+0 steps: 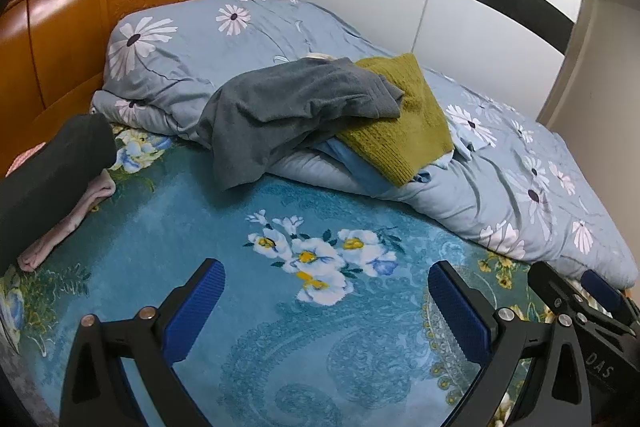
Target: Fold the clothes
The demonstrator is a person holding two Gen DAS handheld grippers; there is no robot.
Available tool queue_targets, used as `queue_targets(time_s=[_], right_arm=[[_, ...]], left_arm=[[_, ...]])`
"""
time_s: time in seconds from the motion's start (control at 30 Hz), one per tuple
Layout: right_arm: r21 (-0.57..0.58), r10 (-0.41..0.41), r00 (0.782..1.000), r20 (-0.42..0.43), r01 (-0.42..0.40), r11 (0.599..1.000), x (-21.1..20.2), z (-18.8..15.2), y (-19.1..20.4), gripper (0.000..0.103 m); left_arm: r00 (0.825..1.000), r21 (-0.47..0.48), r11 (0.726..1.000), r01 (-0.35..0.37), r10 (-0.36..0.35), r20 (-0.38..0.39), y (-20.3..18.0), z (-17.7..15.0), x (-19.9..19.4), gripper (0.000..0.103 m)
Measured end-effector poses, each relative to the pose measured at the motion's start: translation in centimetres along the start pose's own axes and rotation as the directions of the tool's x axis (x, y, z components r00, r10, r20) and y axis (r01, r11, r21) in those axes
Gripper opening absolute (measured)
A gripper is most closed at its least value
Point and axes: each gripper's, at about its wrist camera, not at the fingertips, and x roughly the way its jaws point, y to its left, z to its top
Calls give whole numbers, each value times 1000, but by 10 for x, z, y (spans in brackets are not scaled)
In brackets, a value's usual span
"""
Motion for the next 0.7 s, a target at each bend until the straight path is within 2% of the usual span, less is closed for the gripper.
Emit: queue_targets(time_s=[0.37,0.53,0.7], right_arm=[[-83,16,999,35,-13,996,-4,3,23,103],[-109,4,998,61,2,994,-7,5,33,103],[-119,21,997,80,-11,993,-11,10,37,103]], left_arm=[[990,-129,991,26,-7,142,29,1,-18,103],[992,-102,995,14,-1,127,29,-1,-20,103],[988,-56,998,11,-3,152,28,-3,-28,103]])
